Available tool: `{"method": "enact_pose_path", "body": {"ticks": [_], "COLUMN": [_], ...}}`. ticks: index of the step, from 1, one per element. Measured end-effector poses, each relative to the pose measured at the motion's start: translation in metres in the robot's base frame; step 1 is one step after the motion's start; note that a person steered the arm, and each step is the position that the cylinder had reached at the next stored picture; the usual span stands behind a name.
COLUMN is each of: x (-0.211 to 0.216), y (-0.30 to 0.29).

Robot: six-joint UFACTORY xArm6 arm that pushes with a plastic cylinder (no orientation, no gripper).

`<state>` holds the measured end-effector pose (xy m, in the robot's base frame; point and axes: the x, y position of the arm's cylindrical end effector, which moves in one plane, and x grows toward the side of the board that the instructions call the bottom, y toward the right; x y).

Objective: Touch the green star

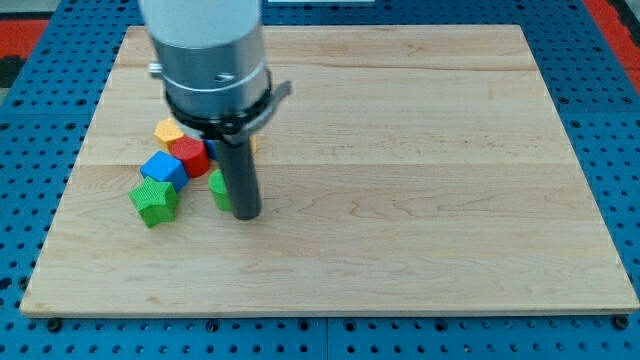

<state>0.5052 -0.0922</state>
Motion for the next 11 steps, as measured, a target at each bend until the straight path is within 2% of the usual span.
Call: {"method": "enact_pose_path", "body": {"ticks": [3,4,5,8,9,10,11], "x": [-0.039,0.012,0.029,0.020,0.008,0.035,0.062], "y": [-0.008,-0.005,-0.038,-0.135,-0.145,-0.144,-0.095]}}
